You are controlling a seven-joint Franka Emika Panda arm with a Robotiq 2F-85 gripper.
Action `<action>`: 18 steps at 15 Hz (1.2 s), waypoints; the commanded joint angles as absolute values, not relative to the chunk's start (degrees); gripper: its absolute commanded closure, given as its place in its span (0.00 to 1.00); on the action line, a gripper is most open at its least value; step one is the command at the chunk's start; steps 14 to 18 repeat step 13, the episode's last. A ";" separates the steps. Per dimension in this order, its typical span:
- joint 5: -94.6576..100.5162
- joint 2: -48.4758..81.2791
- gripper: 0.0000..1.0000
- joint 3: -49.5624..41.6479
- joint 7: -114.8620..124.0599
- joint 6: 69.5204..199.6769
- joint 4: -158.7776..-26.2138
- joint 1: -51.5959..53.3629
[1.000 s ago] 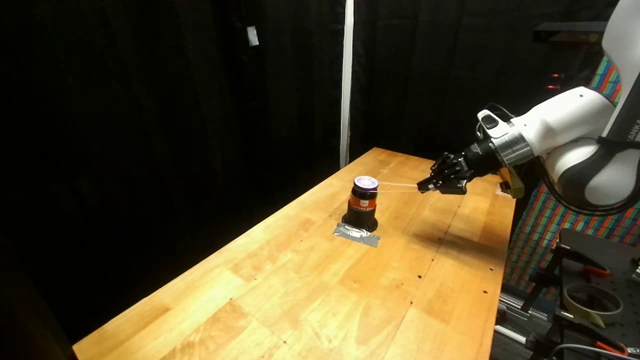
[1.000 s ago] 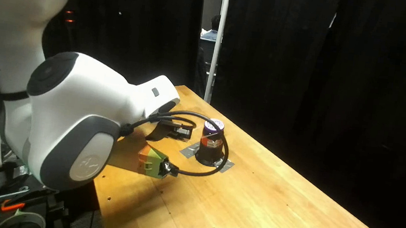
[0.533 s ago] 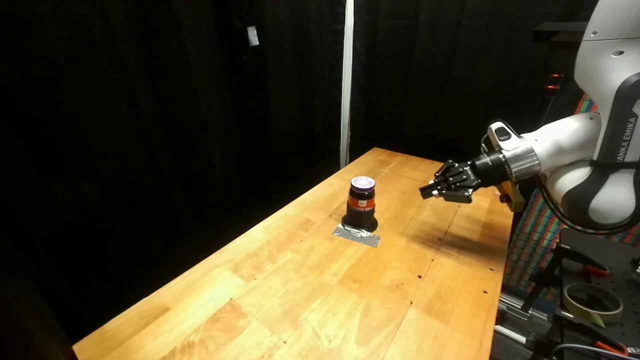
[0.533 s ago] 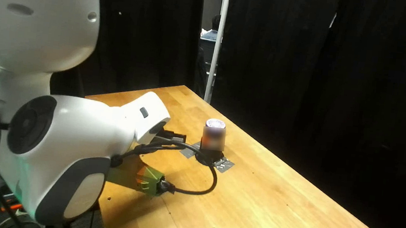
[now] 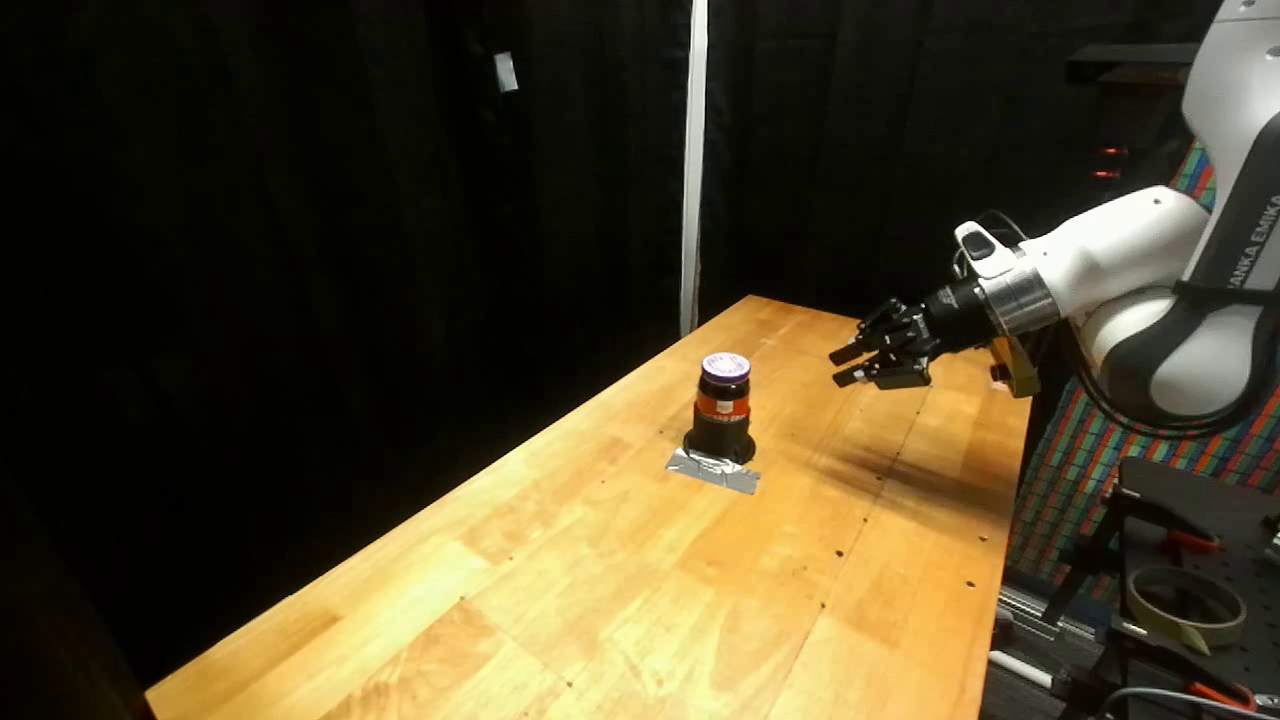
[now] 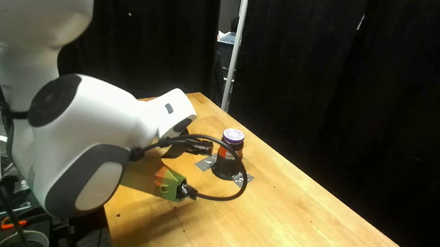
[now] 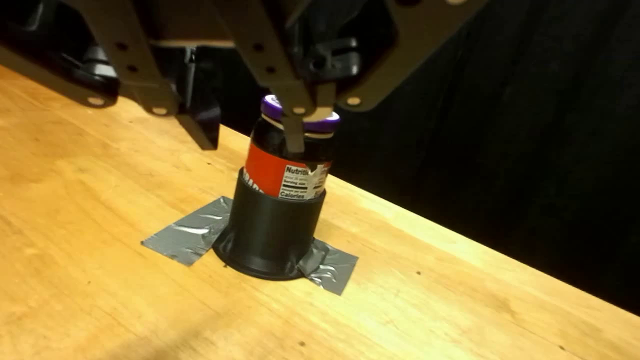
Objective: Put the rubber band on the cup
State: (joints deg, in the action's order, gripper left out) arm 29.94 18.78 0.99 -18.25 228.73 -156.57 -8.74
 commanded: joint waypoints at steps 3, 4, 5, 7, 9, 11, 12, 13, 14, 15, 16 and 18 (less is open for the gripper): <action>9.36 3.48 0.14 -2.83 -23.30 202.72 -157.20 3.20; 3.65 -1.25 0.05 -3.66 -26.80 197.51 -159.32 5.01; -1.20 -4.37 0.01 -4.96 -30.53 192.65 -159.85 6.57; -11.38 -7.51 0.00 -4.80 -39.88 183.26 -157.13 5.59; -4.17 -10.67 0.00 1.56 -36.14 176.50 -156.09 -6.33; 7.04 -18.03 0.00 7.79 -25.41 166.41 -155.19 -13.91; 7.55 -20.89 0.00 9.13 -20.57 162.12 -154.29 -14.08; 8.60 -23.17 0.01 10.92 -17.35 157.85 -153.06 -14.74; 8.60 -23.17 0.01 10.92 -17.35 157.85 -153.06 -14.74; 8.60 -23.17 0.01 10.92 -17.35 157.85 -153.06 -14.74; 8.60 -23.17 0.01 10.92 -17.35 157.85 -153.06 -14.74; 8.60 -23.17 0.01 10.92 -17.35 157.85 -153.06 -14.74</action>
